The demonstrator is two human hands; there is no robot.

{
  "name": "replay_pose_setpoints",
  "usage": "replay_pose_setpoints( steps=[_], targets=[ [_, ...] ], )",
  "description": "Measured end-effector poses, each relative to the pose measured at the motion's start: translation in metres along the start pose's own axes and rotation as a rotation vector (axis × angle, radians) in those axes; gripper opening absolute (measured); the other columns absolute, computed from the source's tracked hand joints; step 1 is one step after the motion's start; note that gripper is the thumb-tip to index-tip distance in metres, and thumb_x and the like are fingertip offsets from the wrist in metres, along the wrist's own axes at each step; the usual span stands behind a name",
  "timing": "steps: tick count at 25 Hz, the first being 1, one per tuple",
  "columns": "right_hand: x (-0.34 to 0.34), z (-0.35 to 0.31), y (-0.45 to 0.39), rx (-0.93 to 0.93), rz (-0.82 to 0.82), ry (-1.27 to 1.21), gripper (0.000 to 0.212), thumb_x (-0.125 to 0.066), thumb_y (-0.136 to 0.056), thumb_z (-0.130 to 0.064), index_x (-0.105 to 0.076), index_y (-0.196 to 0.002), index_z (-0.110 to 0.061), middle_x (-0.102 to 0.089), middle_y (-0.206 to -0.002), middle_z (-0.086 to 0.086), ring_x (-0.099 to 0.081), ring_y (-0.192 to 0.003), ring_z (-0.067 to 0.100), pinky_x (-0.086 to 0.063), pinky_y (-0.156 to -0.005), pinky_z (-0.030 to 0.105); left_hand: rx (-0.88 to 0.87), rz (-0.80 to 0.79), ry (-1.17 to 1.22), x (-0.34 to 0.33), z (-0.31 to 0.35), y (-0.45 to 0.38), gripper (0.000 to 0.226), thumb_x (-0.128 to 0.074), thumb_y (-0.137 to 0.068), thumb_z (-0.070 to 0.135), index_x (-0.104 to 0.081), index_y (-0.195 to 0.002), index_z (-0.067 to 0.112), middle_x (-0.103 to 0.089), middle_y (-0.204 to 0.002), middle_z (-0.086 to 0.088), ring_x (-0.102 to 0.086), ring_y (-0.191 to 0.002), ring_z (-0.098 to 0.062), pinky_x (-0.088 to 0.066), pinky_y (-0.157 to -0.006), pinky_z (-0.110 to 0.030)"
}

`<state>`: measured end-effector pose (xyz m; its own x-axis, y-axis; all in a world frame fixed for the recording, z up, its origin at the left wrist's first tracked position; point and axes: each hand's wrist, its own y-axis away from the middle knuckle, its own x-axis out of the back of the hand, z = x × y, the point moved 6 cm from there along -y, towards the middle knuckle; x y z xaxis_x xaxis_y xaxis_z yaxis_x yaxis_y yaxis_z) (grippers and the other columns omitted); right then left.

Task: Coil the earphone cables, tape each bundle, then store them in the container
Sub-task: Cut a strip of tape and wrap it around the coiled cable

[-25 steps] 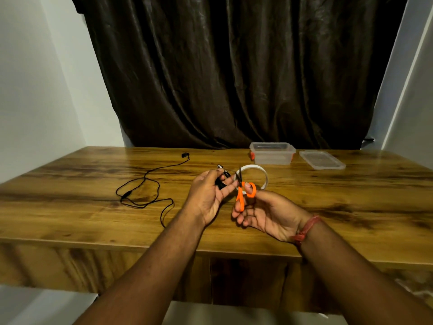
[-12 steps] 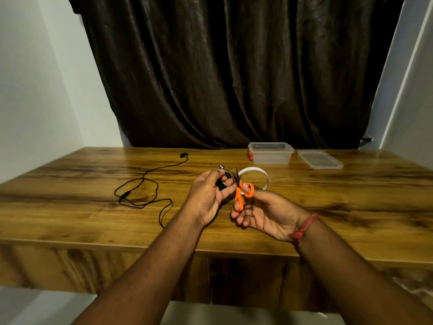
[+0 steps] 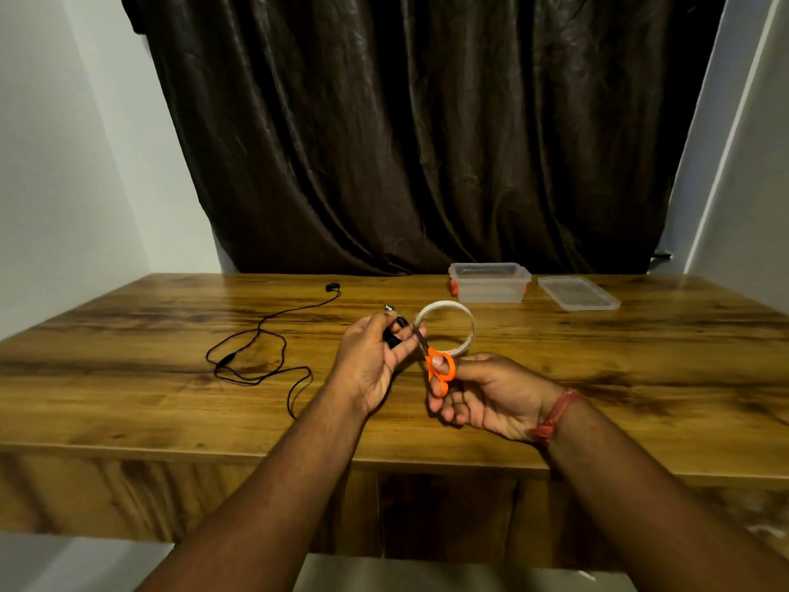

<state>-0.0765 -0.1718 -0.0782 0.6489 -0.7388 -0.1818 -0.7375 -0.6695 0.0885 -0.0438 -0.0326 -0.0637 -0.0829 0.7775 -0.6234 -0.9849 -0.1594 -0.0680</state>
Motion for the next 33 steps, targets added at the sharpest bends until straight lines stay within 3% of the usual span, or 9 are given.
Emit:
replay_pose_setpoints(
  steps=[3,6,10,12,14,17,21,26,33],
  targets=[
    [0.005,0.001,0.011,-0.075,0.006,0.077,0.028,-0.062,-0.090,-0.028,-0.065,-0.078,-0.002,-0.065,-0.078,0.018,-0.061,-0.058,0.015,-0.050,-0.049,0.019,0.000,0.009,0.026,0.004,0.001,-0.001,0.016,-0.049,-0.096,0.001,-0.052,-0.080,0.003,-0.048,-0.074,-0.013,-0.050,-0.103,-0.040,-0.055,-0.090,-0.052],
    [0.033,-0.005,0.032,-0.154,0.204,0.308,0.027,-0.061,-0.094,-0.022,-0.067,-0.075,-0.005,-0.064,-0.070,0.009,-0.057,-0.055,0.013,-0.046,-0.048,0.020,0.025,0.006,0.014,0.002,0.002,0.003,0.013,-0.051,-0.096,0.002,-0.053,-0.083,0.002,-0.051,-0.079,-0.015,-0.053,-0.107,-0.041,-0.053,-0.094,-0.053],
    [0.090,-0.040,0.068,-0.405,0.518,1.126,0.035,-0.056,-0.096,-0.033,-0.070,-0.077,-0.007,-0.067,-0.066,0.005,-0.060,-0.055,0.016,-0.048,-0.058,0.028,0.048,0.011,-0.018,-0.002,0.003,0.009,0.010,-0.050,-0.097,0.003,-0.053,-0.088,0.002,-0.053,-0.084,-0.018,-0.054,-0.121,-0.048,-0.053,-0.094,-0.051],
    [0.102,-0.054,0.076,-0.525,0.569,1.360,0.036,-0.052,-0.097,-0.037,-0.067,-0.081,-0.008,-0.070,-0.075,0.008,-0.069,-0.062,0.020,-0.053,-0.062,0.030,0.052,0.004,-0.034,-0.003,0.002,0.010,0.008,-0.049,-0.098,0.004,-0.053,-0.091,0.002,-0.054,-0.085,-0.019,-0.054,-0.121,-0.048,-0.054,-0.093,-0.051],
    [0.105,-0.059,0.077,-0.612,0.578,1.389,0.029,-0.056,-0.096,-0.035,-0.063,-0.092,-0.008,-0.071,-0.084,0.012,-0.072,-0.068,0.024,-0.055,-0.056,0.028,0.054,0.003,-0.055,-0.004,0.002,0.012,0.006,-0.050,-0.098,0.003,-0.053,-0.093,0.001,-0.056,-0.087,-0.019,-0.058,-0.118,-0.046,-0.054,-0.093,-0.051],
    [0.113,-0.058,0.070,-0.644,0.608,1.302,0.018,-0.065,-0.091,-0.024,-0.057,-0.094,-0.009,-0.067,-0.089,0.015,-0.069,-0.060,0.022,-0.050,-0.044,0.022,0.056,-0.004,-0.089,-0.004,0.001,0.012,0.005,-0.051,-0.097,0.003,-0.054,-0.096,0.000,-0.059,-0.086,-0.019,-0.060,-0.115,-0.045,-0.053,-0.094,-0.052],
    [0.121,-0.057,0.063,-0.675,0.616,1.187,0.020,-0.067,-0.087,-0.016,-0.055,-0.100,-0.006,-0.060,-0.104,0.020,-0.072,-0.078,0.032,-0.061,-0.059,0.035,0.061,-0.015,-0.117,-0.005,-0.001,0.012,0.006,-0.051,-0.097,0.003,-0.054,-0.092,0.001,-0.058,-0.087,-0.018,-0.060,-0.115,-0.044,-0.054,-0.093,-0.051],
    [0.120,-0.057,0.058,-0.814,0.550,1.246,0.032,-0.063,-0.081,-0.004,-0.055,-0.112,0.003,-0.060,-0.104,0.025,-0.071,-0.081,0.038,-0.061,-0.076,0.048,0.057,-0.024,-0.139,-0.006,0.000,0.013,0.007,-0.051,-0.098,0.004,-0.054,-0.093,0.001,-0.058,-0.090,-0.018,-0.066,-0.107,-0.037,-0.054,-0.093,-0.050],
    [0.124,-0.060,0.056,-0.710,0.637,1.192,0.027,-0.074,-0.079,-0.004,-0.057,-0.100,-0.001,-0.060,-0.106,0.022,-0.071,-0.086,0.038,-0.062,-0.071,0.047,0.062,-0.033,-0.152,-0.005,-0.002,0.012,0.004,-0.052,-0.097,0.004,-0.055,-0.097,0.001,-0.057,-0.084,-0.015,-0.067,-0.094,-0.030,-0.054,-0.093,-0.051]
  ],
)
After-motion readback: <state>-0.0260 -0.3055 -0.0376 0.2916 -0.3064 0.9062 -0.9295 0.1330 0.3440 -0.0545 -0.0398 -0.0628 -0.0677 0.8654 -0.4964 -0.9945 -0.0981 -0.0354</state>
